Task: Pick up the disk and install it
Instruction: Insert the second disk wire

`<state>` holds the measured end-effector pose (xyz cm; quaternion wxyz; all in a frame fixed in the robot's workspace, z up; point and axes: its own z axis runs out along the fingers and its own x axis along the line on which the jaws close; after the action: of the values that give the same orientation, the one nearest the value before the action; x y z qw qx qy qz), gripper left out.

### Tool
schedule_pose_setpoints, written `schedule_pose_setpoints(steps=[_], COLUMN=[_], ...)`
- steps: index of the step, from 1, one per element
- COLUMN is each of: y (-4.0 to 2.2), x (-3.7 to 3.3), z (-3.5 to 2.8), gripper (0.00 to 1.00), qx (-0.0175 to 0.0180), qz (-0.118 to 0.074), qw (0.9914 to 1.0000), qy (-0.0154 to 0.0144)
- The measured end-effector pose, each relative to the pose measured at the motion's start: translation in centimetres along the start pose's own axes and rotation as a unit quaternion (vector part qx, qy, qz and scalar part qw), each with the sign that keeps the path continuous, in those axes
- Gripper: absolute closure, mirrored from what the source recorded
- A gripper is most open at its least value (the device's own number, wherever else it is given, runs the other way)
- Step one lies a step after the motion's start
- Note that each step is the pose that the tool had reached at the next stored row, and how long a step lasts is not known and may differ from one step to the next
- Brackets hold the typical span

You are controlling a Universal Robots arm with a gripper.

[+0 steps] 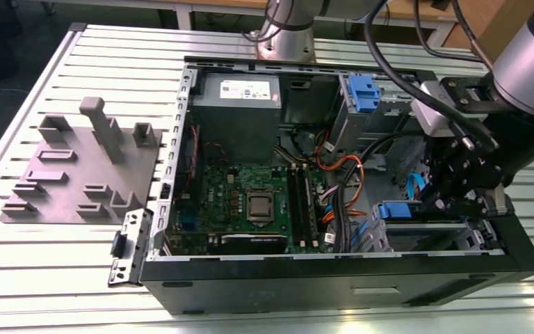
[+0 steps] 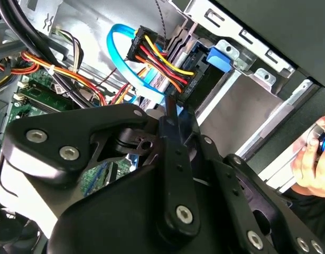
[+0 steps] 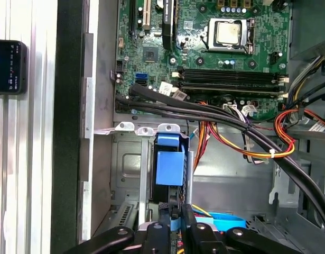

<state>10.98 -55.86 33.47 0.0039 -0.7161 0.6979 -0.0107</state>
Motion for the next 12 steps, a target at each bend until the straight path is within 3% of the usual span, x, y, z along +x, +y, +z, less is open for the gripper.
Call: schedule_pose_setpoints(steps=[8,11,12], y=[-0.03,-0.03,-0.03], x=[-0.03,-0.03,-0.03], z=[-1.41,-1.45,-1.46], gripper=[0.77,0.78,0.85], qx=[0.0000,0.0000,-0.0001], qz=[0.000,0.000,0.000], qw=[1.00000,1.00000,1.00000], qy=[0.0000,-0.0002,-0.0002])
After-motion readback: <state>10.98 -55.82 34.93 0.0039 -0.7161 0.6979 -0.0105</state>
